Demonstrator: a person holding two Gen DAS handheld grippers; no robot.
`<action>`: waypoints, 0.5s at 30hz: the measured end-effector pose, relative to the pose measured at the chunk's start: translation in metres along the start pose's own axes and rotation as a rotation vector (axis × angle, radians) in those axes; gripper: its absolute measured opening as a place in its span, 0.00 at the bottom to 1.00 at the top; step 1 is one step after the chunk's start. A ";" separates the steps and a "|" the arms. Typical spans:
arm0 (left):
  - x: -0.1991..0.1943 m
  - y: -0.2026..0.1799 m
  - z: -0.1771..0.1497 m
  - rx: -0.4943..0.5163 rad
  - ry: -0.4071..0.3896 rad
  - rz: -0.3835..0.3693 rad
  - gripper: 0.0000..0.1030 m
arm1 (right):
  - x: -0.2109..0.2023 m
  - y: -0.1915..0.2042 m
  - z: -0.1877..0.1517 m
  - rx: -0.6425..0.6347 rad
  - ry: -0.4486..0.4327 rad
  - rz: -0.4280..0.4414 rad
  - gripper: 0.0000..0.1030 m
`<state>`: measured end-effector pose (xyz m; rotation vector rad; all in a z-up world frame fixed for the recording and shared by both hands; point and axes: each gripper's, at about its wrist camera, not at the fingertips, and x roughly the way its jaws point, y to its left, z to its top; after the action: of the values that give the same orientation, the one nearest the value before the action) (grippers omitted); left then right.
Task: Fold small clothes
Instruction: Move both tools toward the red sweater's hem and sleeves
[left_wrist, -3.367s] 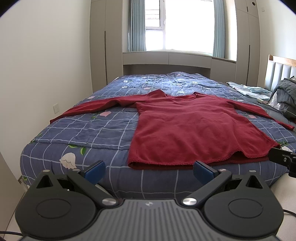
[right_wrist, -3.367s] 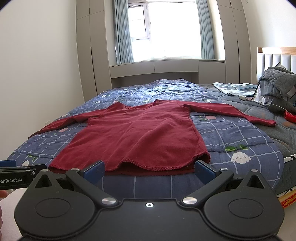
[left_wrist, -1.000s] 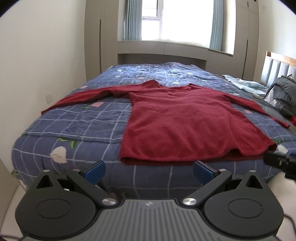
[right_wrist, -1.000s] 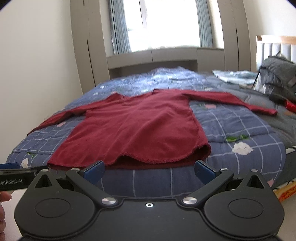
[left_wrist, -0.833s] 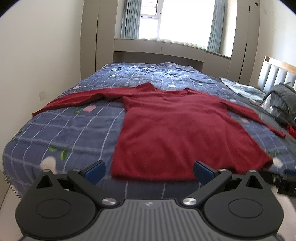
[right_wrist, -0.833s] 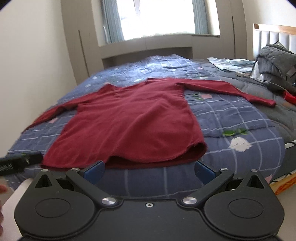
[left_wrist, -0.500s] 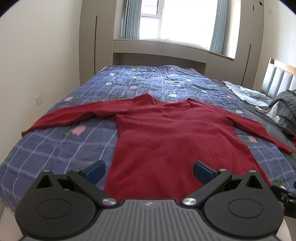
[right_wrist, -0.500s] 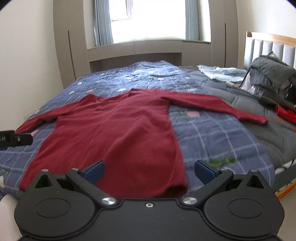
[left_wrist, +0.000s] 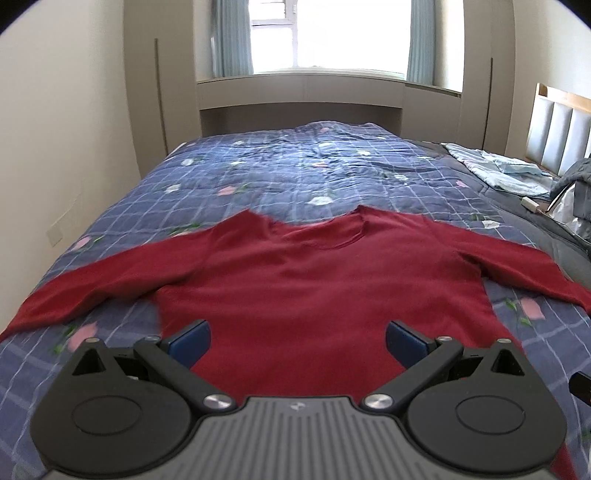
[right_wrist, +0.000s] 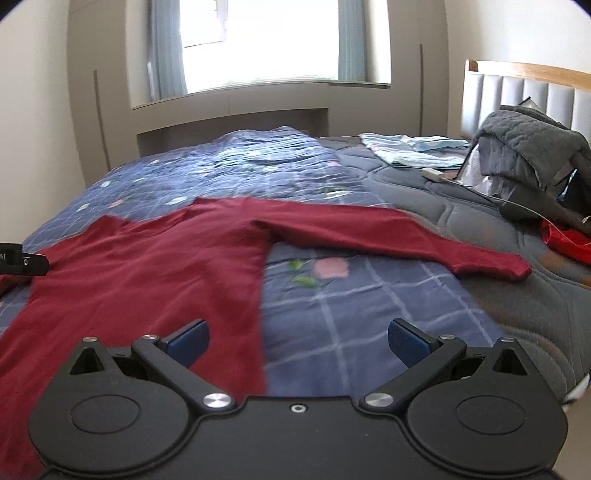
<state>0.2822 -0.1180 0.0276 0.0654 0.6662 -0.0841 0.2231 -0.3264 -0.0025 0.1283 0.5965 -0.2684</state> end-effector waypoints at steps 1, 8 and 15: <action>0.011 -0.008 0.006 0.008 0.000 -0.004 1.00 | 0.008 -0.007 0.003 0.008 -0.005 -0.008 1.00; 0.079 -0.064 0.037 0.047 -0.007 -0.056 1.00 | 0.065 -0.051 0.024 0.071 -0.012 -0.111 1.00; 0.133 -0.099 0.036 0.064 0.020 -0.093 1.00 | 0.100 -0.103 0.042 0.170 -0.039 -0.244 1.00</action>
<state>0.3982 -0.2271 -0.0296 0.0968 0.6868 -0.1948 0.2962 -0.4542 -0.0290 0.2135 0.5502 -0.5576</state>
